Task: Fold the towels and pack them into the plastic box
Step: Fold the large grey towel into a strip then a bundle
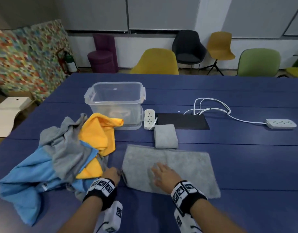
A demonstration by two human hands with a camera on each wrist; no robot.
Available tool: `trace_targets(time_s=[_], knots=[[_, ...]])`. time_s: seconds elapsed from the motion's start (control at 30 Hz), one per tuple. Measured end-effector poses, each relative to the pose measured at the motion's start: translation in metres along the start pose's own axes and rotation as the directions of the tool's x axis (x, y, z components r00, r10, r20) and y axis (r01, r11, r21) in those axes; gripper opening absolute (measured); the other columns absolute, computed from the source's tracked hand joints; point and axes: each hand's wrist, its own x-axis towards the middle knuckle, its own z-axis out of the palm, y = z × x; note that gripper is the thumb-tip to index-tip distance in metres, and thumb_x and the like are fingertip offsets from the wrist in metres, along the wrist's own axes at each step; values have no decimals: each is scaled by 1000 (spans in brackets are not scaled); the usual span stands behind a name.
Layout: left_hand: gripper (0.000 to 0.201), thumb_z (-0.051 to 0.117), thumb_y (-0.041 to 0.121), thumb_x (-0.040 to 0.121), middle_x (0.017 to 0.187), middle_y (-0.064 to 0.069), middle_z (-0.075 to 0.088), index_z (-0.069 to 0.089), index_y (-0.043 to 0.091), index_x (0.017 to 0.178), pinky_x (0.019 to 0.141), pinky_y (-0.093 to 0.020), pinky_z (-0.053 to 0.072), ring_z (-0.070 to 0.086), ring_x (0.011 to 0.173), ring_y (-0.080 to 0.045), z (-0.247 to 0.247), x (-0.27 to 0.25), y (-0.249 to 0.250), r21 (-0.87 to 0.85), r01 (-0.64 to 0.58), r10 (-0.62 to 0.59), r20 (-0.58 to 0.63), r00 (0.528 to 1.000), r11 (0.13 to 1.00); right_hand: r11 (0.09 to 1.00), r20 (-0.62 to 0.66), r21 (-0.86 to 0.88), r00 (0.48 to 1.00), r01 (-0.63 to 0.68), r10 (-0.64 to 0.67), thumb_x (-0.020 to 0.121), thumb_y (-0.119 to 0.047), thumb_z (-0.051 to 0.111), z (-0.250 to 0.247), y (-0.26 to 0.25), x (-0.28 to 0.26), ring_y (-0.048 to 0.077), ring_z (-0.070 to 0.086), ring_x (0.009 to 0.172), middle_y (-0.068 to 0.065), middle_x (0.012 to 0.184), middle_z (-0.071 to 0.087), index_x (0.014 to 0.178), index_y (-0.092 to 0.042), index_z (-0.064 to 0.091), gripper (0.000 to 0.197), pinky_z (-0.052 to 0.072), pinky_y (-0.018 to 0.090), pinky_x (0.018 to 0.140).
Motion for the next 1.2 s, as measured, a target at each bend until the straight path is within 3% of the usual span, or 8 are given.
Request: trace_targets(time_s=[0.17,0.33,0.57,0.8,0.93,1.07,1.13,1.2], knots=[[27,52,11,88,118,-4,63,70,23,105,97,-30,42,57,112,-27,5,-7,2,33,-276,278,-158,947,960,984,139,-140,982,-112,131,92,-38,47,17,-29,21,35,1,142,3,157,-4,147,-33,8,67,16,54,112],[22,54,17,87,120,-2,52,58,18,109,93,-33,40,46,112,-25,9,-9,7,107,-369,383,-319,867,923,980,163,-144,974,-136,159,92,-40,48,18,-32,23,36,-3,143,3,157,-8,147,-34,5,70,16,55,112],[29,47,34,92,122,2,54,68,18,104,86,-36,41,47,108,-25,4,-7,14,456,-438,574,-217,790,775,981,176,-109,969,-159,176,88,-39,56,17,-35,24,36,-7,143,0,157,-11,147,-35,3,79,14,58,112],[41,56,33,87,123,-5,60,52,17,124,94,-33,47,56,113,-25,2,-1,21,-60,-367,372,141,917,928,979,178,-109,966,-172,189,90,-36,54,15,-36,22,34,-8,144,1,157,-12,148,-35,3,77,13,57,113],[32,52,36,86,104,-9,64,65,12,102,87,-32,45,58,99,-23,-4,1,18,-123,-308,327,187,926,943,976,191,-116,960,-184,203,90,-38,54,15,-36,25,34,-8,144,-1,157,-12,147,-37,2,77,12,57,113],[30,55,38,79,73,-6,50,50,11,65,67,-28,37,48,76,-19,-10,-4,10,-514,-199,302,124,945,835,978,197,-101,959,-185,202,88,-36,56,16,-35,26,35,-9,144,0,157,-12,147,-36,2,80,12,58,113],[35,58,37,89,72,-7,56,53,11,67,64,-26,38,52,71,-20,-16,-5,3,-465,-153,243,140,960,872,979,197,-104,961,-176,194,89,-37,56,15,-36,24,35,-9,144,1,157,-12,147,-35,2,80,11,58,114],[40,52,41,91,65,-4,55,47,14,61,61,-27,38,55,67,-19,-23,-4,-9,-114,-160,171,95,981,981,979,206,-108,960,-170,190,89,-37,55,13,-37,22,35,-9,144,2,157,-13,148,-35,1,80,11,57,114]])
